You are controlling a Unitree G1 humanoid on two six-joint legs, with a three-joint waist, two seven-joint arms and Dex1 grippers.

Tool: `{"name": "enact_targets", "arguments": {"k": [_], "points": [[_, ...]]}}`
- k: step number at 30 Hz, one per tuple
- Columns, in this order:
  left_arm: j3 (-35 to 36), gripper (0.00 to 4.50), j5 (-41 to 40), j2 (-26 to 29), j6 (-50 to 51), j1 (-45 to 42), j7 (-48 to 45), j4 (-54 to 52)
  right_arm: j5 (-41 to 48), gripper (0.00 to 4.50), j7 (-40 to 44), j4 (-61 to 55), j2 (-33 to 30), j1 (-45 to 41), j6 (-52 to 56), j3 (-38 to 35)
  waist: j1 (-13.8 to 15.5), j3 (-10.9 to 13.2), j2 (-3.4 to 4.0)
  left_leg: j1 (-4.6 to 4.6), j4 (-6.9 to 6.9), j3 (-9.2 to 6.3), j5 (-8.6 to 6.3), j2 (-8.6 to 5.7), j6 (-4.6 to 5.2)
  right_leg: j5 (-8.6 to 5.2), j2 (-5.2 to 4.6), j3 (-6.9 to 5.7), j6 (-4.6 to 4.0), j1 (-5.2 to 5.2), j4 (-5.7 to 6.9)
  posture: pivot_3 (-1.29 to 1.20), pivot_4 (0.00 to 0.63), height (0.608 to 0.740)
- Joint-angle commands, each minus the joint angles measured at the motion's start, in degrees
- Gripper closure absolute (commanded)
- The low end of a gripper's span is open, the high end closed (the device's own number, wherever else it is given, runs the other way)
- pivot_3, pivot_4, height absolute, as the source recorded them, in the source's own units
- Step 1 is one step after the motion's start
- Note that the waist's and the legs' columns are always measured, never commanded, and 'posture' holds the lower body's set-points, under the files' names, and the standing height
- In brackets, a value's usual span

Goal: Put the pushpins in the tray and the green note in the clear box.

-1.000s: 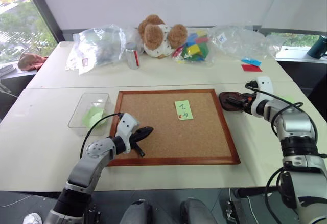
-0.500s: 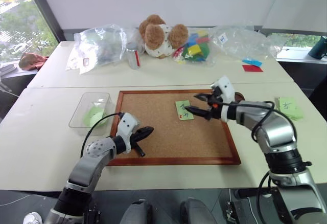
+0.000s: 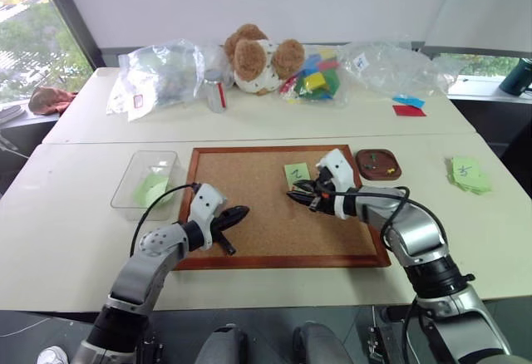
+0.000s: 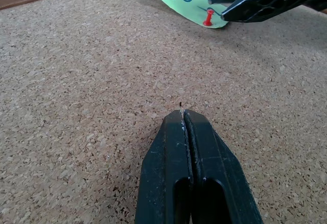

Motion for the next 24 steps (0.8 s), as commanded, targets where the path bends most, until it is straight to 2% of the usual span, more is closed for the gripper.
{"name": "enact_targets", "arguments": {"k": [1,10,13,14,24], "points": [[-0.5,4.50,0.9,0.2,1.4,1.5,0.4,1.0,-0.4,2.97,0.0,0.0,0.3,-1.6,-1.6,-0.7,0.0,0.0,0.00,0.00,0.00,0.00,0.00,0.00,0.00,0.00,0.00,0.00,0.00,0.00,0.00,0.00,0.150,0.740],[-0.6,4.50,1.0,0.1,1.2,2.1,0.8,0.6,-0.9,2.97,0.3,3.0,1.2,-2.6,-2.2,-0.4,0.0,0.0,0.00,0.00,-0.01,0.00,0.00,0.00,0.00,0.00,0.00,0.00,0.00,0.00,0.00,0.00,0.150,0.740],[-0.6,4.50,1.0,-0.1,1.3,2.2,1.0,0.5,-1.0,3.84,0.2,3.1,1.4,-2.8,-1.9,-0.4,0.0,0.0,0.00,0.00,-0.01,0.00,0.00,0.00,0.00,0.00,0.00,0.00,0.00,0.00,0.00,0.00,0.150,0.740],[-0.6,4.50,1.0,-0.1,1.3,2.2,1.0,0.5,-1.1,4.37,0.2,3.2,1.4,-2.8,-1.8,-0.3,0.0,0.0,0.00,0.00,-0.01,0.00,0.00,0.00,0.00,0.00,0.00,0.00,0.00,-0.01,0.00,0.00,0.150,0.740],[-0.7,4.50,1.0,-0.4,1.3,2.4,1.1,0.6,0.3,4.44,0.9,-0.1,0.9,-3.4,0.5,-1.5,0.0,0.0,0.00,0.00,-0.01,0.00,0.00,0.00,0.00,0.00,0.00,0.00,0.00,0.00,-0.01,0.00,0.150,0.740]]}}
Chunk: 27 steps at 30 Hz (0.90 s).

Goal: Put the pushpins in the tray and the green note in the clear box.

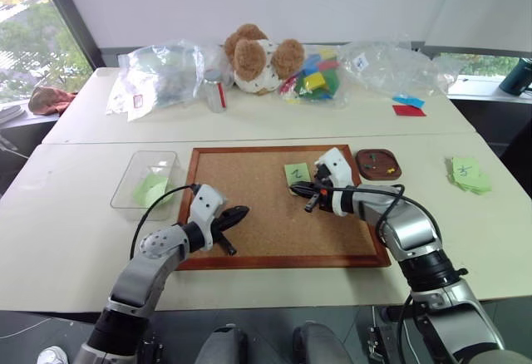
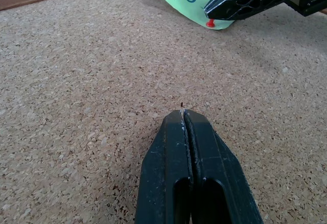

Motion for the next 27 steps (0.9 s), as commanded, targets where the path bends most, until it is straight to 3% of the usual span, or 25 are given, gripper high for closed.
{"name": "enact_targets", "arguments": {"k": [1,12,17,18,19,22,26,27], "points": [[-0.7,4.50,0.8,0.1,1.3,1.6,0.1,1.4,2.1,4.44,0.9,-4.7,-0.2,-2.0,1.3,-1.9,0.0,0.0,0.00,0.00,0.00,0.00,0.00,0.00,0.00,0.00,0.00,0.00,0.00,0.00,0.00,0.00,0.150,0.740],[-0.7,4.50,0.7,-0.4,1.5,1.8,0.0,1.8,8.3,4.44,2.9,-17.0,-5.1,-5.6,9.8,-6.4,0.1,0.0,-0.01,-0.01,-0.04,-0.01,-0.02,0.00,0.02,0.00,0.00,0.00,0.00,0.00,-0.06,0.00,0.150,0.740],[4.1,4.50,-5.4,-1.8,5.7,-1.2,0.3,1.0,9.7,4.44,5.3,-21.4,-8.6,-5.0,10.4,-5.6,0.1,0.0,-0.01,-0.02,-0.04,0.00,-0.02,0.00,0.02,0.00,-0.02,0.00,0.00,0.00,-0.07,0.00,0.150,0.740],[5.7,3.99,-7.5,-2.3,7.5,-2.2,0.5,0.5,10.0,4.50,5.9,-22.3,-9.4,-4.8,10.4,-5.3,0.1,0.0,-0.01,-0.02,-0.04,0.00,-0.02,0.00,0.02,0.00,-0.02,0.00,0.00,0.00,-0.07,0.00,0.150,0.740],[8.5,3.76,-12.0,-2.5,11.1,-4.7,0.4,-0.7,10.2,4.50,6.8,-23.1,-10.4,-4.6,10.3,-5.0,0.2,0.0,-0.03,-0.03,-0.03,-0.01,-0.02,0.00,0.03,0.00,-0.02,0.00,0.00,0.00,-0.07,0.00,0.150,0.740],[15.9,2.29,-25.1,-3.2,21.2,-12.0,1.2,-2.3,10.3,4.50,8.7,-24.5,-12.8,-4.3,9.3,-4.3,0.2,0.1,-0.24,-0.16,0.06,-0.09,-0.02,0.00,0.03,0.00,-0.02,-0.09,0.00,-0.08,-0.03,0.00,0.150,0.740],[21.3,0.25,-35.0,-4.6,29.3,-17.8,4.7,-1.3,9.6,4.50,9.8,-24.9,-13.7,-4.8,8.0,-3.4,0.1,0.1,-0.24,-0.17,0.08,-0.08,-0.02,-0.02,0.03,0.00,-0.01,-0.10,0.01,-0.05,-0.10,0.00,0.150,0.740],[23.1,0.03,-38.1,-5.8,31.2,-19.6,6.9,-0.2,9.4,4.50,10.2,-25.1,-14.0,-5.1,7.5,-2.9,0.1,0.1,-0.24,-0.17,0.07,-0.07,-0.01,-0.02,0.02,0.00,-0.01,-0.10,0.01,-0.05,-0.12,0.00,0.150,0.740]]}}
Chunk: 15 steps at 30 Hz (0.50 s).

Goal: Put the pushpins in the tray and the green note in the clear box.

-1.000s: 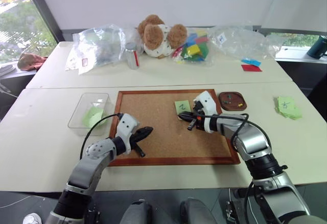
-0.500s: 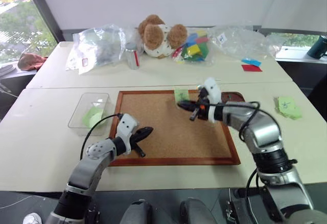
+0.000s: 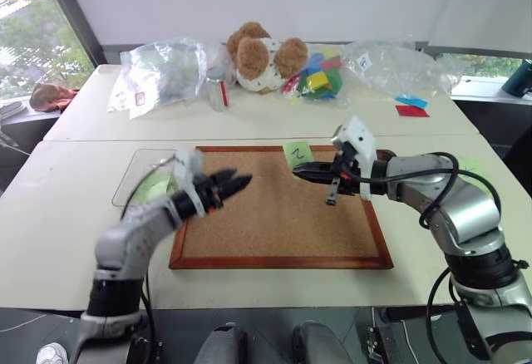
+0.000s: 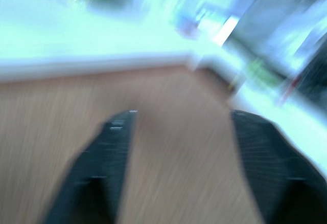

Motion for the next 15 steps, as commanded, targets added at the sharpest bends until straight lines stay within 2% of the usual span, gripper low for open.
{"name": "enact_targets", "arguments": {"k": [1,7,15], "points": [[5.5,0.03,-10.5,-2.9,6.6,-3.8,5.7,1.4,-0.2,4.50,1.3,-2.2,-1.2,-1.2,-2.3,0.9,0.0,0.0,0.00,0.00,0.00,0.00,0.09,0.00,-0.16,0.00,0.01,0.00,0.00,0.00,0.00,0.00,0.150,0.740],[6.3,0.03,-16.9,-8.6,12.8,-8.9,15.5,6.2,-1.3,4.50,2.4,-2.1,-1.5,-2.8,-4.9,3.3,0.1,0.0,-0.03,0.00,0.07,0.00,0.17,-0.01,-0.30,0.01,0.05,0.00,0.01,0.03,0.01,0.00,0.150,0.740],[4.2,0.03,-18.6,-13.7,16.0,-9.5,21.3,8.3,-1.1,4.50,2.8,-3.0,-0.7,-4.6,-5.3,4.8,0.1,0.0,-0.04,0.00,0.05,-0.01,0.22,-0.02,-0.38,0.01,0.09,0.00,0.01,0.00,0.02,0.00,0.150,0.740]]}}
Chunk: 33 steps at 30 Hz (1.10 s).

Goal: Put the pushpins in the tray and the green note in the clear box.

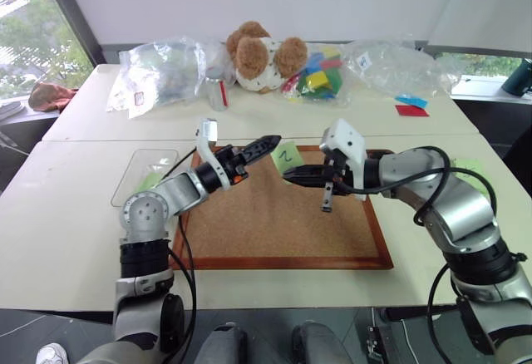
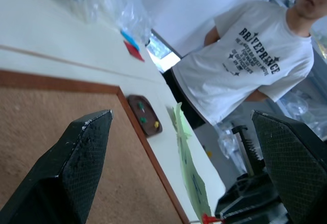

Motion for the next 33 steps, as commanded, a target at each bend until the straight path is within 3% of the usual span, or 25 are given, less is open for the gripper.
{"name": "enact_targets", "arguments": {"k": [1,9,10,12,19,26,33], "points": [[-0.9,0.03,-2.2,-1.6,1.5,0.1,1.9,-1.8,0.2,4.50,-0.1,-2.6,0.4,-1.8,-0.8,-0.1,0.0,0.0,0.00,0.00,0.00,0.00,0.00,0.00,0.00,0.00,0.00,0.00,0.00,0.00,0.00,0.00,0.150,0.740],[-0.9,0.03,-4.4,-3.9,3.0,1.3,5.7,-2.1,0.8,4.50,-0.2,-3.6,0.5,-1.9,0.0,0.1,0.0,0.0,0.00,0.00,0.01,0.00,0.03,0.00,-0.05,0.00,0.00,0.01,0.00,0.00,0.01,0.00,0.150,0.740],[-0.9,0.26,-4.9,-4.1,3.3,1.6,6.2,-2.3,0.9,4.50,-0.2,-3.8,0.5,-1.8,0.1,0.1,0.0,0.0,0.00,0.00,0.01,0.00,0.03,0.00,-0.05,0.00,0.00,0.01,0.00,0.00,0.01,0.00,0.150,0.740],[-0.7,0.83,-5.7,-4.6,3.6,2.2,7.1,-2.5,1.0,4.50,-0.5,-3.8,0.7,-2.0,0.4,0.1,0.0,0.0,0.00,0.00,0.01,0.00,0.03,0.00,-0.05,0.00,0.00,0.01,0.00,0.00,0.01,0.00,0.150,0.740],[-0.2,4.40,-9.6,-6.7,3.7,3.8,10.8,-3.1,1.4,4.50,-1.0,-4.3,0.8,-2.1,1.2,-0.3,0.1,0.0,0.00,0.00,0.02,0.00,0.03,0.00,-0.05,0.00,0.00,0.02,0.00,0.01,0.00,0.00,0.150,0.740],[2.0,4.46,-17.6,-9.1,2.1,5.0,17.7,-2.3,1.8,4.50,-1.4,-4.8,0.0,-2.1,2.2,-0.7,0.1,0.0,-0.01,0.00,0.02,0.00,0.03,0.00,-0.05,0.00,0.00,0.02,0.00,0.01,0.00,0.00,0.150,0.740],[0.7,4.46,-17.0,-5.6,0.3,5.8,16.8,-2.4,1.7,4.50,-2.1,-4.9,-0.5,-2.9,3.4,-1.4,0.0,0.0,-0.01,0.01,0.02,0.00,0.04,0.00,-0.07,0.00,0.01,0.02,0.00,0.00,0.01,0.00,0.150,0.740]]}}
